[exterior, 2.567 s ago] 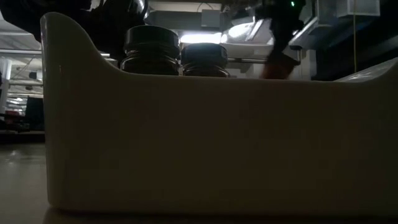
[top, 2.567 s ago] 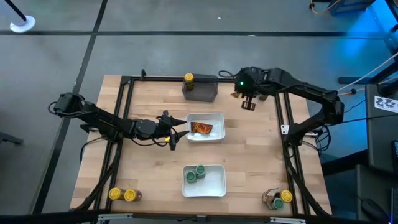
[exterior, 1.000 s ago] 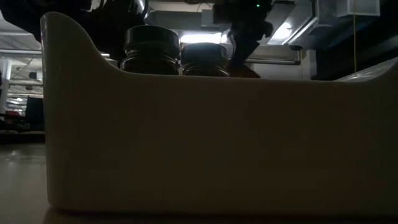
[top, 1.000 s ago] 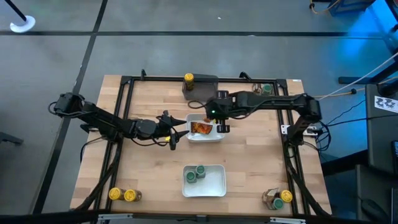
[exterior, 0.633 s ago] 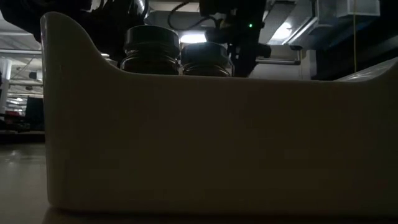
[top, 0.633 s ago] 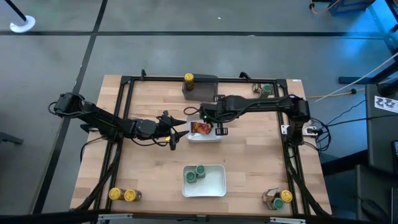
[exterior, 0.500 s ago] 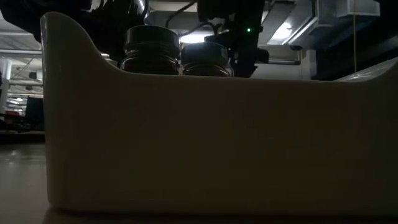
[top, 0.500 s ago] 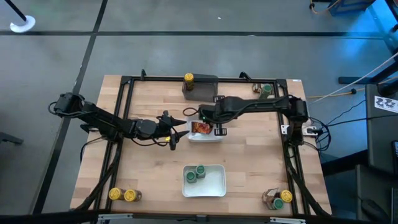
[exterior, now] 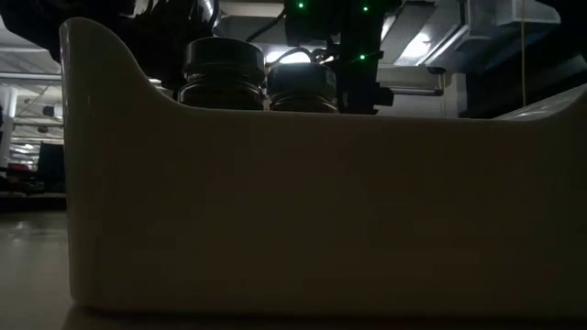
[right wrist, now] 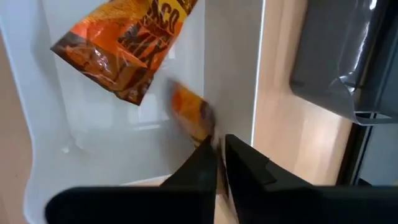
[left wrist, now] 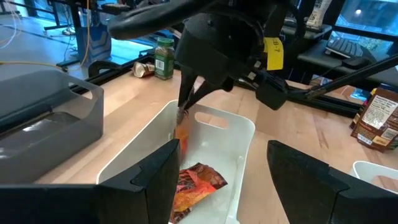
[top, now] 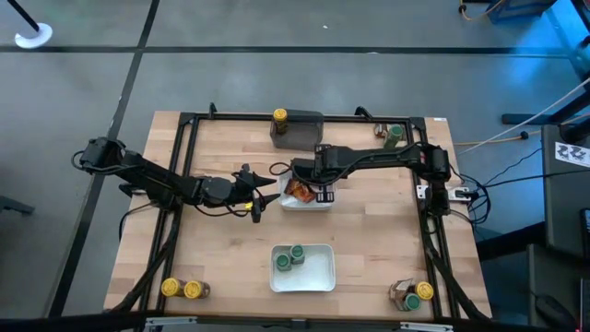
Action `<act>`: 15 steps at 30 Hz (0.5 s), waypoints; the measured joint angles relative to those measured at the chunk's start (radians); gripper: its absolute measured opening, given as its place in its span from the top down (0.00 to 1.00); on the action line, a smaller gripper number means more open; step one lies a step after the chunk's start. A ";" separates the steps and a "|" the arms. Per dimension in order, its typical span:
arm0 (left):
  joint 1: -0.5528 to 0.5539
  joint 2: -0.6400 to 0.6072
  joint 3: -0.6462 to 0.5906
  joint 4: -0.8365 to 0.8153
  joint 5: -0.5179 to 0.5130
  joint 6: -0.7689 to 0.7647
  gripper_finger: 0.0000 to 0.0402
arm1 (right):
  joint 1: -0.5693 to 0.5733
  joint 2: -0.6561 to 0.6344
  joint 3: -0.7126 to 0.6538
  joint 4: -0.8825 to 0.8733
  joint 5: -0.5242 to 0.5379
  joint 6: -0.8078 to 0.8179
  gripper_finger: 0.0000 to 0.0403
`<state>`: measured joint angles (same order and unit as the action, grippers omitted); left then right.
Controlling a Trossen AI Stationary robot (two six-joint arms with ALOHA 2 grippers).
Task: Sort spices by type
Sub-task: Put the orange seasoning bag into the middle white bin
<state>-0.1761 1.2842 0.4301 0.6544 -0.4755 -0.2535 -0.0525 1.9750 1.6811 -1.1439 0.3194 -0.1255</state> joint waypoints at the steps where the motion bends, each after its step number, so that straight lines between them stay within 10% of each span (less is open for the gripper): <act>1: 0.000 0.000 0.000 0.000 0.000 0.000 0.44 | 0.000 0.000 -0.001 0.000 -0.001 0.001 0.90; 15: 0.000 0.000 0.000 -0.001 0.000 0.000 0.44 | 0.000 -0.004 0.067 -0.048 -0.065 0.002 0.64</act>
<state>-0.1761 1.2842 0.4301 0.6537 -0.4751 -0.2539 -0.0523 1.9710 1.7482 -1.1918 0.2543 -0.1235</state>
